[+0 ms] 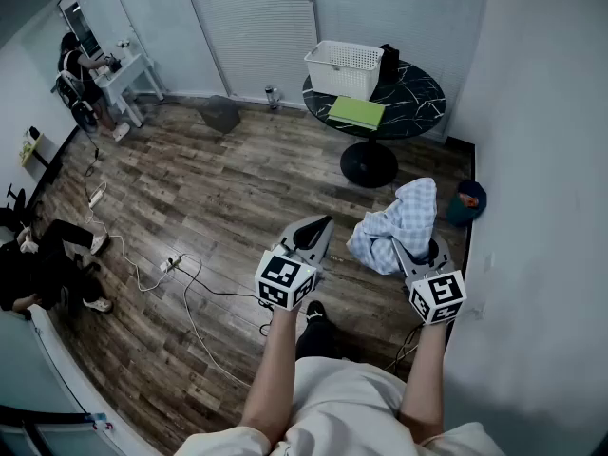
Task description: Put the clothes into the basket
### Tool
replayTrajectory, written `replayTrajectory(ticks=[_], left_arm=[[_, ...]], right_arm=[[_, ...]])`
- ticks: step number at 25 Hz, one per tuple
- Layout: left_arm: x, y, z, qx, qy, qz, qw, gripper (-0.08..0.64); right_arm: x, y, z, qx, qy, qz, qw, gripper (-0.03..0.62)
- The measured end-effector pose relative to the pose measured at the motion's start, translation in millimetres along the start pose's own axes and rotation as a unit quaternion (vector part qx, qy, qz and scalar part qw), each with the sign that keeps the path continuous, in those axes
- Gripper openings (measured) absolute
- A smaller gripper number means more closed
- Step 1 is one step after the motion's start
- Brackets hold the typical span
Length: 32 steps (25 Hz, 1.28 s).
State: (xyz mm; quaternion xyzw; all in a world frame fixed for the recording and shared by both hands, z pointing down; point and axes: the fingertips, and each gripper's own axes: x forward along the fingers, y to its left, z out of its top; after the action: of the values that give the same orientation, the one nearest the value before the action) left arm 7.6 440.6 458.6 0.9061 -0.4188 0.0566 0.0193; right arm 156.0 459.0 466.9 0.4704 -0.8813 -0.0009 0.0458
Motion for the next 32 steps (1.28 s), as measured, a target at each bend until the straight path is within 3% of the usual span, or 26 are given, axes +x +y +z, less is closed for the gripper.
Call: replayTrajectory(ticks=[15, 25, 32], left_arm=[[-13, 9, -12, -0.008, 0.003, 0.005, 1.0, 0.014], [-2, 47, -12, -0.007, -0.002, 0.009, 0.9999, 0.014], [29, 98, -10, -0.009, 0.01, 0.007, 0.9999, 0.014]], right_arm=[[3, 5, -4, 0.029, -0.006, -0.015, 0.999, 0.178], [36, -6, -5, 0.017, 0.009, -0.028, 0.999, 0.179], [83, -23, -6, 0.044, 0.011, -0.034, 0.998, 0.178]])
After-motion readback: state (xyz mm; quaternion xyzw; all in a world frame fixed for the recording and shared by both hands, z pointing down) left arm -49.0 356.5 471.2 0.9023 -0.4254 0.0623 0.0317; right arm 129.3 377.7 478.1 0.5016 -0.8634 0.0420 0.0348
